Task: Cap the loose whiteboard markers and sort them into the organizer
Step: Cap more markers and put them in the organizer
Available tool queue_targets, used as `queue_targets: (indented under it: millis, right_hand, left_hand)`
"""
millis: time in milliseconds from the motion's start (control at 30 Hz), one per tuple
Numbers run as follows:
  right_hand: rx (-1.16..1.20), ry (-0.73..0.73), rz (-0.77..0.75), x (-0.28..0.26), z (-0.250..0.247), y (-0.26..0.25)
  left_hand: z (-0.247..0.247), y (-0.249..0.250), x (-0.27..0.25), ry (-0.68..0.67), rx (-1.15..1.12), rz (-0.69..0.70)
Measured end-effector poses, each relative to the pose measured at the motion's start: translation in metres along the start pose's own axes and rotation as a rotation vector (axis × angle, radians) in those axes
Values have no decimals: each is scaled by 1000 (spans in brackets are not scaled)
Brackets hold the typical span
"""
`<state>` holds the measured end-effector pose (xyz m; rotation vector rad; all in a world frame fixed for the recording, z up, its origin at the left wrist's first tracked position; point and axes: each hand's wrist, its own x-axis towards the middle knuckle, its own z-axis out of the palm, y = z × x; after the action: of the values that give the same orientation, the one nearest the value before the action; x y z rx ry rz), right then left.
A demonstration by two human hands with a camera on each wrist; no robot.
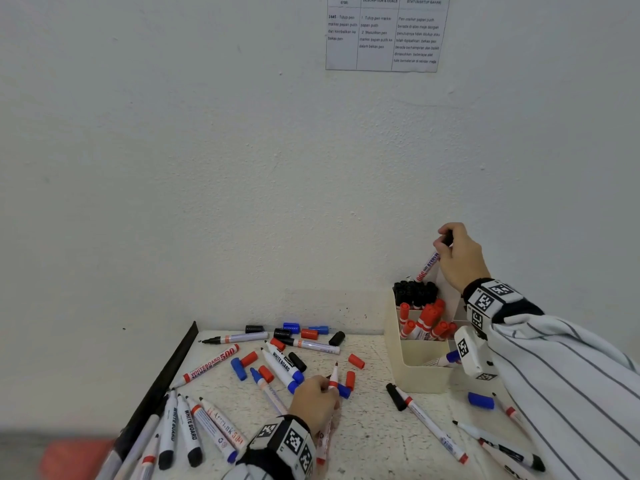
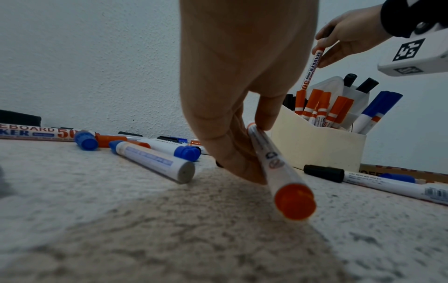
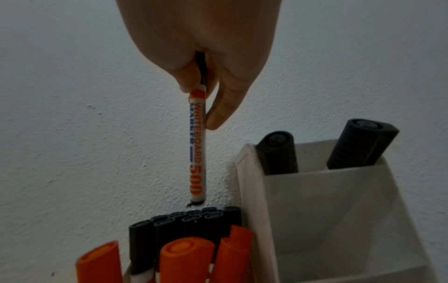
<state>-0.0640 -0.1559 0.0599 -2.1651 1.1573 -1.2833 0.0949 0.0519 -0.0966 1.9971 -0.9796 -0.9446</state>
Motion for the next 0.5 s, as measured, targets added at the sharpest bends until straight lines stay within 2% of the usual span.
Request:
queue_targets:
  millis: [67, 133, 200, 333, 500]
  right_hand:
    - [82, -15, -9, -2, 2, 0]
    - [121, -101, 9, -6, 5, -1]
    - [81, -169, 14, -8, 9, -1]
    - [-37, -181, -4, -8, 14, -4]
    - [-70, -258, -14, -6, 22, -13]
  left_hand:
    - [-1, 1, -2, -2, -10, -15]
    - [-2, 1, -3, -10, -45, -38]
    - [-3, 3, -5, -21, -66, -48]
    - [-4, 3, -6, -25, -60, -31]
    - [-5, 1, -3, -19, -57, -42]
